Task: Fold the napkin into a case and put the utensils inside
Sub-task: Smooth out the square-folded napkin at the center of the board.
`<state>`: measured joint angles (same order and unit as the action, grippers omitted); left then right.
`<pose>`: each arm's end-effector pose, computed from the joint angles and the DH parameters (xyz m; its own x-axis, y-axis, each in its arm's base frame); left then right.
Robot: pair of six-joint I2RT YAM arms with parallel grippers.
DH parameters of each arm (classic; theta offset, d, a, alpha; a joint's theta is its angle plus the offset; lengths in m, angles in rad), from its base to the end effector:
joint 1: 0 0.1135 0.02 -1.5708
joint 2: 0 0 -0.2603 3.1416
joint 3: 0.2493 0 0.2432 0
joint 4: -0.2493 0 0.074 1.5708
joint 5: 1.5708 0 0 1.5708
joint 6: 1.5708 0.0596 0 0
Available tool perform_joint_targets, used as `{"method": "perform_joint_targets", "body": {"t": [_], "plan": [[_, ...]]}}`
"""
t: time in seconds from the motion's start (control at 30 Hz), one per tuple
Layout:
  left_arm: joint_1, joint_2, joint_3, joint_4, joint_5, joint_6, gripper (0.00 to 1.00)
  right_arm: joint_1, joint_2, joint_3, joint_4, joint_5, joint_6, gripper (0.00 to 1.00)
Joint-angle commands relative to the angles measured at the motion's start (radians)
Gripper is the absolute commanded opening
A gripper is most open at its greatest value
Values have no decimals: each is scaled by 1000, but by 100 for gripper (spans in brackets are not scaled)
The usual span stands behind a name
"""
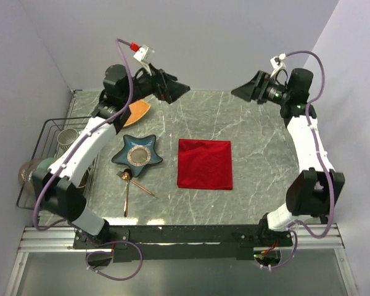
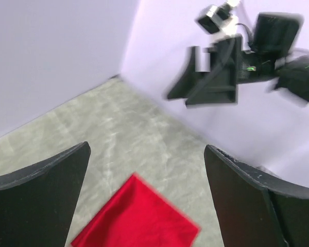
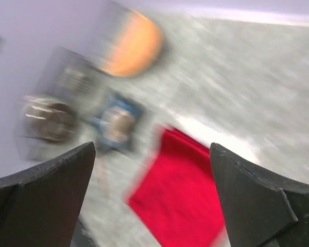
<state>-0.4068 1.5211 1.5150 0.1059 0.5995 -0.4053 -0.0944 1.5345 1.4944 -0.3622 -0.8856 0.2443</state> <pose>0.3226 -0.1756 0.4443 -0.2480 -0.2476 -0.9366 0.8101 0.4771 -0.3407 0.3540 0.0128 0.3804 -0.5354 0.2044 -0.8195 -0.5361 0.6675 0.5167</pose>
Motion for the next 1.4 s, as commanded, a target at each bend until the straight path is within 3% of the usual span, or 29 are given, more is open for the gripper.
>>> {"method": "perform_joint_targets", "body": {"t": [0.0, 0.07, 0.13, 0.23, 0.43, 0.57, 1.03, 1.37], "plan": [[-24, 149, -31, 89, 89, -261, 99, -4, 154, -161, 907, -289, 828, 100], [-38, 184, -94, 255, 114, -481, 99, 39, 231, -253, 1187, -238, 1133, 100], [-56, 234, -157, 337, 100, -634, 99, 61, 239, -330, 1316, -175, 1211, 100], [-92, 309, -219, 497, 91, -807, 99, 133, 254, -378, 1289, -133, 1193, 100], [-104, 441, -285, 635, 102, -975, 99, 185, 279, -486, 1171, -49, 1109, 100], [-102, 508, -299, 696, 91, -1024, 99, 182, 326, -525, 1083, -23, 1034, 100], [-92, 651, -279, 696, 26, -1015, 99, 183, 495, -526, 1129, 4, 1061, 100], [-49, 728, -292, 631, 10, -998, 99, 148, 578, -519, 962, 50, 909, 100]]}}
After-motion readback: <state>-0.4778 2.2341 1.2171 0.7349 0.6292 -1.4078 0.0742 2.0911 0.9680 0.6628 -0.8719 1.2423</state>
